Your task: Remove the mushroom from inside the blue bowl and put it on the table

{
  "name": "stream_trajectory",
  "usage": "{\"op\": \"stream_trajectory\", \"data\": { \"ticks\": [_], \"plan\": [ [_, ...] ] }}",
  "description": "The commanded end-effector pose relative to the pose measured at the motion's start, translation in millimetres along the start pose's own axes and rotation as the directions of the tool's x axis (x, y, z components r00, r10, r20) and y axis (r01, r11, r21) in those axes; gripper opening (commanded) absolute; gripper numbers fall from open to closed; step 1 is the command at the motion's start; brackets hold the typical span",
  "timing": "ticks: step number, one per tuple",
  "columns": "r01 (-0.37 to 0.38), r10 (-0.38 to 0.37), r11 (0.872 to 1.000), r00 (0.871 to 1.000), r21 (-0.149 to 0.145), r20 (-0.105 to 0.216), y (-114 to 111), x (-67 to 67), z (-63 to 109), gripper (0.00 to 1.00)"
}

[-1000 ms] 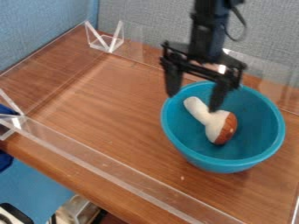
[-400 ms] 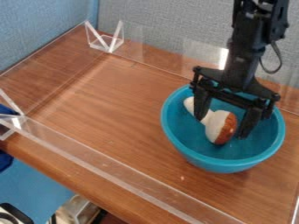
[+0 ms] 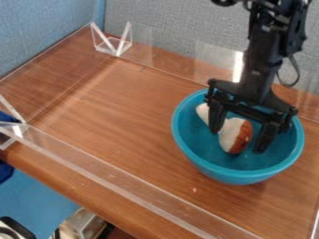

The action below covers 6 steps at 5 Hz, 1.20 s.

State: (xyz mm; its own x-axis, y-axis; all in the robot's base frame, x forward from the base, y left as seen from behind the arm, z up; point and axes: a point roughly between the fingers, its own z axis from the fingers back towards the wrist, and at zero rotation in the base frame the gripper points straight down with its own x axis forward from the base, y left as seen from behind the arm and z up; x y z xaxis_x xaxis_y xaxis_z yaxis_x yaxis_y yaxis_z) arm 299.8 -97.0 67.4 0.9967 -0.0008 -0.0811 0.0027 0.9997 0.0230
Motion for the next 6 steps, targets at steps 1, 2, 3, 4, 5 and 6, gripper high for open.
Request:
{"op": "stream_trajectory", "data": {
  "ticks": [1, 2, 3, 4, 5, 6],
  "plan": [
    [-0.017, 0.018, 1.0, 0.999, -0.016, 0.034, 3, 5.9, 5.4, 1.0],
    [-0.024, 0.024, 1.0, 0.999, -0.018, 0.032, 4, 6.9, 0.7, 0.0],
    [-0.029, 0.03, 0.999, 0.999, -0.022, 0.032, 5, 7.3, -1.0, 0.0],
    [-0.037, 0.038, 0.999, 0.999, -0.032, 0.039, 11, 7.4, 0.0, 0.0],
    [-0.05, 0.052, 0.998, 0.998, -0.039, 0.042, 18, 9.6, -3.8, 0.0],
    [-0.064, 0.066, 0.997, 0.997, -0.048, 0.046, 25, 12.2, -10.2, 0.0]
  ]
}}
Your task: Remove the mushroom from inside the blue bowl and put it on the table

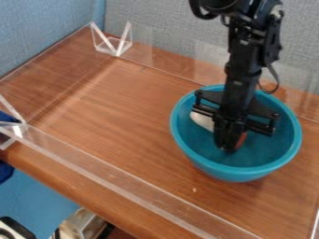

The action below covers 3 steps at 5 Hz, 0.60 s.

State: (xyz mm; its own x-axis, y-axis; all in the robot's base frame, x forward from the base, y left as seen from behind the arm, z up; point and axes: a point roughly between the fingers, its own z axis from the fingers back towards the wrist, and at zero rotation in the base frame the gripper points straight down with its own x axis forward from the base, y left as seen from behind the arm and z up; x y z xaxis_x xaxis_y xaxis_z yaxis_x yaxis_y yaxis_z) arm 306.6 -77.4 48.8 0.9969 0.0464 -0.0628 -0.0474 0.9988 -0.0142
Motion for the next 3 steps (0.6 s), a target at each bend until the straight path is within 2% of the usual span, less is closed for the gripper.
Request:
{"op": "stream_trajectory", "data": {
  "ticks": [1, 3],
  "plan": [
    [-0.033, 0.033, 0.999, 0.999, -0.012, 0.03, 7.6, 5.8, 1.3, 0.0],
    [-0.044, 0.044, 0.999, 0.999, -0.012, 0.026, -0.9, 2.3, -6.6, 0.0]
  ]
}}
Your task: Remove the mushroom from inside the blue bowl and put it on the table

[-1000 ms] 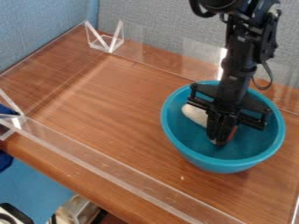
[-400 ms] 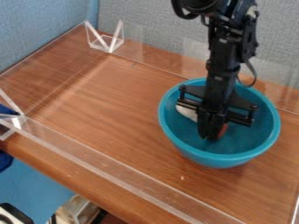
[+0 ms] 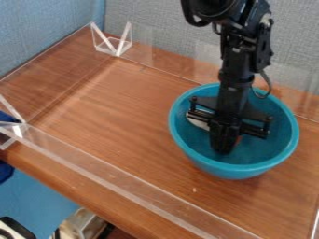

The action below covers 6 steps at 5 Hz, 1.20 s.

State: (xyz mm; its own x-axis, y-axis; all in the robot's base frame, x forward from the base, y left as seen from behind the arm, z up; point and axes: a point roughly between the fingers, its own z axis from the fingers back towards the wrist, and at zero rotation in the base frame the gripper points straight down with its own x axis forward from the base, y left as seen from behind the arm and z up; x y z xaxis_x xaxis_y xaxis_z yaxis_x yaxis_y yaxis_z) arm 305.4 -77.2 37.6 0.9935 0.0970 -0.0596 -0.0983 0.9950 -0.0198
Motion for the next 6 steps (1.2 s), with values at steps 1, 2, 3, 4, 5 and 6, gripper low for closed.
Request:
{"op": "stream_trajectory", "data": {
  "ticks": [1, 2, 3, 4, 5, 6],
  "plan": [
    [0.007, -0.007, 1.0, 1.0, -0.001, 0.02, -6, -0.7, 4.0, 0.0],
    [0.004, -0.004, 1.0, 1.0, 0.005, 0.017, -10, -3.1, 3.4, 0.0],
    [-0.02, 0.021, 1.0, 0.999, -0.012, 0.044, -5, -3.4, 19.0, 0.0],
    [-0.044, 0.046, 0.999, 0.997, -0.029, 0.069, 1, -4.2, 33.6, 0.0],
    [-0.095, 0.101, 0.994, 0.988, -0.057, 0.115, 14, -3.2, 61.3, 0.0],
    [-0.194, 0.206, 0.977, 0.966, -0.087, 0.154, 42, -1.4, 87.4, 0.0]
  ]
}}
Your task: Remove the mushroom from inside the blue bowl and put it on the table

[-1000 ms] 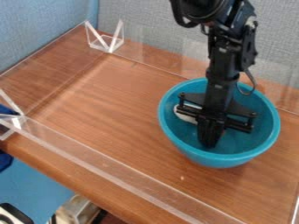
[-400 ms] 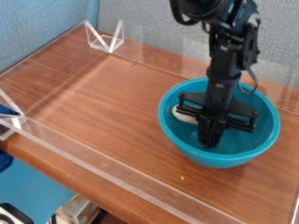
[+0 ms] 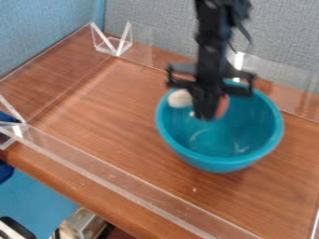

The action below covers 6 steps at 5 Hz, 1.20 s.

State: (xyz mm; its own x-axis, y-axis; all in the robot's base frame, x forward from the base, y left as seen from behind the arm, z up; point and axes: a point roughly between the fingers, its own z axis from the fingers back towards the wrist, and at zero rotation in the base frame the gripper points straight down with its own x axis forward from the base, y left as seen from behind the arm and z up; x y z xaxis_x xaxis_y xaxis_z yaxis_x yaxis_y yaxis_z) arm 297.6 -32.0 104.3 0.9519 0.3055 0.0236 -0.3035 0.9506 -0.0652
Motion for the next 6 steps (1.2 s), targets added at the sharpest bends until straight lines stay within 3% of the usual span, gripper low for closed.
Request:
{"op": "stream_trajectory", "data": {
  "ticks": [1, 2, 6],
  "plan": [
    [-0.117, 0.12, 0.992, 0.989, -0.037, 0.084, 33, 16.4, 30.8, 0.0],
    [-0.151, 0.154, 0.987, 0.985, -0.045, 0.082, 43, 14.0, 36.7, 0.0],
    [-0.189, 0.188, 0.982, 0.977, 0.004, 0.105, 54, 3.5, 26.2, 0.0]
  ]
}}
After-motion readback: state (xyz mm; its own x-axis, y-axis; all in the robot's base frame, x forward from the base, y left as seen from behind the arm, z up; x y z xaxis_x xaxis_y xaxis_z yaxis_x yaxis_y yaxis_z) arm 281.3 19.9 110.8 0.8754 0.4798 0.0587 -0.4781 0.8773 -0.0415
